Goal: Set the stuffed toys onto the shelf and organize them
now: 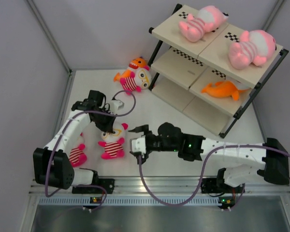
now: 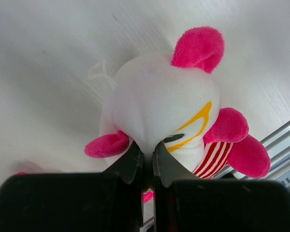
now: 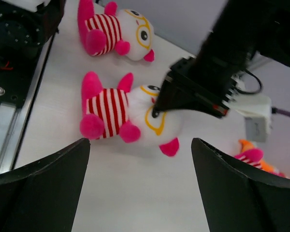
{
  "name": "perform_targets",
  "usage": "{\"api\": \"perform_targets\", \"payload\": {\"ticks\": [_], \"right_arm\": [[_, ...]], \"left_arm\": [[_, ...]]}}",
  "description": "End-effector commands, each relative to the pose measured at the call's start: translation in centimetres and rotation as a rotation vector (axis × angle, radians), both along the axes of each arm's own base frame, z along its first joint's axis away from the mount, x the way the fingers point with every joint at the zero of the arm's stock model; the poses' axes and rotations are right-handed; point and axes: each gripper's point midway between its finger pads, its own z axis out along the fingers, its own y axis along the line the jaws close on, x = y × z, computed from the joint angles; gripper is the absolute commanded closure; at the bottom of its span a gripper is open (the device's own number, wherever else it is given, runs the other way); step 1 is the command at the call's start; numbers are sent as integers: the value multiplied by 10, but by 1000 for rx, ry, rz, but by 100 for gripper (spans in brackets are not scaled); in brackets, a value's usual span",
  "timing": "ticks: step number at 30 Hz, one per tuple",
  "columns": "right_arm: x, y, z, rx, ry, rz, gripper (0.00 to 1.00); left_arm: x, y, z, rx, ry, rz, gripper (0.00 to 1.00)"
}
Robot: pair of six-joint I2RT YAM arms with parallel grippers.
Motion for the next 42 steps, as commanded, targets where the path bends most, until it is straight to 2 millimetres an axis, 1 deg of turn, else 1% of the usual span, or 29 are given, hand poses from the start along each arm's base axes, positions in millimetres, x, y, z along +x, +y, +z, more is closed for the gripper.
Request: {"api": "perform_targets", "payload": {"ticks": [1, 2, 3, 4, 5, 7, 9, 14, 15, 17, 18, 19, 20, 21, 22, 23, 24, 25, 27, 29, 32, 33, 34, 35, 36, 37, 39, 40, 42], "right_arm": [[-7, 31, 1, 4, -369, 74, 13], [-11, 37, 1, -3, -406, 76, 13], [-9, 45, -12, -30, -433, 81, 13], [-9, 50, -13, -44, -492, 89, 13], [-5, 57, -22, -59, -519, 76, 13], [-8, 64, -30, -77, -557, 98, 13], [-8, 69, -48, -117, -553, 115, 13], [4, 68, -80, -205, -560, 80, 13], [5, 70, -92, -230, -560, 79, 13], [16, 71, -95, -242, -591, 35, 12], [21, 72, -106, -262, -597, 19, 13], [26, 76, -103, -254, -606, -4, 15], [33, 75, -105, -270, -611, -36, 18], [36, 80, -108, -273, -599, -51, 43], [39, 81, -108, -276, -593, -68, 55], [42, 82, -108, -283, -589, -91, 63], [44, 81, -116, -320, -578, -90, 77], [47, 84, -110, -311, -558, -111, 84], [53, 80, -113, -340, -534, -142, 100], [58, 77, -111, -338, -498, -170, 100], [69, 65, -109, -342, -438, -206, 100], [74, 60, -108, -347, -419, -225, 100], [81, 54, -110, -365, -381, -252, 100], [100, 43, -110, -384, -360, -303, 100], [110, 35, -111, -398, -343, -332, 100], [132, 20, -110, -422, -318, -391, 100], [154, 4, -101, -431, -307, -461, 100], [173, -9, -95, -428, -294, -517, 100], [193, -25, -86, -419, -283, -571, 100]], "left_arm": [[-1, -18, 36, -109, -44, -8, 100], [-2, -19, 43, -119, -54, -8, 100], [-3, -20, 46, -123, -53, -8, 100], [-3, -20, 48, -128, -56, -9, 100], [-2, -21, 54, -132, -72, -8, 100], [-2, -20, 57, -132, -83, -5, 100], [-1, -21, 62, -138, -93, -8, 100], [-1, -25, 69, -160, -96, -17, 100], [-2, -26, 70, -166, -96, -23, 100], [-2, -27, 70, -171, -96, -28, 100], [-3, -28, 71, -176, -95, -31, 100], [-3, -28, 71, -178, -96, -31, 100], [-3, -29, 72, -181, -96, -29, 100], [-3, -29, 72, -183, -96, -28, 100], [-3, -29, 73, -184, -96, -29, 100], [-4, -29, 74, -186, -101, -31, 100], [-4, -30, 74, -187, -100, -32, 100], [-4, -29, 74, -186, -101, -31, 100], [-4, -29, 72, -183, -95, -28, 100], [0, -25, 71, -163, -99, -12, 100], [15, -11, 76, -83, -118, 91, 37], [21, -6, 80, -59, -136, 119, 2], [31, 0, 93, -35, -182, 153, 1], [37, 10, 97, 13, -209, 200, 1], [42, 14, 104, 32, -237, 218, 1], [47, 17, 115, 40, -275, 229, 1], [52, 27, 125, 80, -319, 263, 1], [55, 29, 132, 86, -344, 272, 1], [58, 34, 138, 103, -375, 282, 2]]}}
